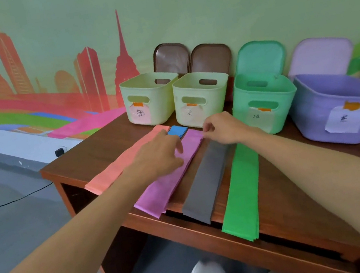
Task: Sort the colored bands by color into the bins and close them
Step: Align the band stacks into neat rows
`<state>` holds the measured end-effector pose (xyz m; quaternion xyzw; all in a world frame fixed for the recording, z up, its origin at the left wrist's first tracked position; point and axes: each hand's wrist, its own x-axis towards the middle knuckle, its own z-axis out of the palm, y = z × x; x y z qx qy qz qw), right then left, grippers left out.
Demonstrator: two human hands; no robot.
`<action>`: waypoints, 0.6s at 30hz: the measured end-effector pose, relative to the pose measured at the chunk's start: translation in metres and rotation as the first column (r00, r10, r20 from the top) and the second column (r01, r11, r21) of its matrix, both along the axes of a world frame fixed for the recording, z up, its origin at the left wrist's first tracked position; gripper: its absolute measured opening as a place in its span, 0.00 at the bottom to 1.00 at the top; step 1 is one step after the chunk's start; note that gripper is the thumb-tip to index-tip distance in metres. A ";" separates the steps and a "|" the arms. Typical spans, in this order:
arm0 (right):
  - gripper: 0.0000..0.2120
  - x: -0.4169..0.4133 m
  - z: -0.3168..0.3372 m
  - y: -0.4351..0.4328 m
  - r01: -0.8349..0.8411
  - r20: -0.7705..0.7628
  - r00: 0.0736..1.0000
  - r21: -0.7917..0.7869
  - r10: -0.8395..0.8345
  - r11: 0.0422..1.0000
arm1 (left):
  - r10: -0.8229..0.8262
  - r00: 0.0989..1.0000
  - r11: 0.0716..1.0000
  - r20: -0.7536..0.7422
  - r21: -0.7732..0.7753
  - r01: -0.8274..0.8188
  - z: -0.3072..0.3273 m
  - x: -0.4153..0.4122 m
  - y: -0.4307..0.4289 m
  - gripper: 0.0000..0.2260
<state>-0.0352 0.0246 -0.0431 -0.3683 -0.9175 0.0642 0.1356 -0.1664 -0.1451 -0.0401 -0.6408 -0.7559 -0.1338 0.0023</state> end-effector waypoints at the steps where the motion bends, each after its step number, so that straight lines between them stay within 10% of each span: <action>1: 0.05 0.010 0.004 -0.004 -0.030 0.006 1.000 -0.017 0.030 0.999 | -0.018 1.000 1.000 0.023 0.018 0.017 0.004 0.004 0.002 0.11; 18: 0.06 0.142 0.031 -0.030 -0.169 -0.138 0.976 0.023 0.171 0.985 | -0.029 0.934 0.970 0.356 0.234 -0.059 0.026 0.072 -0.016 0.04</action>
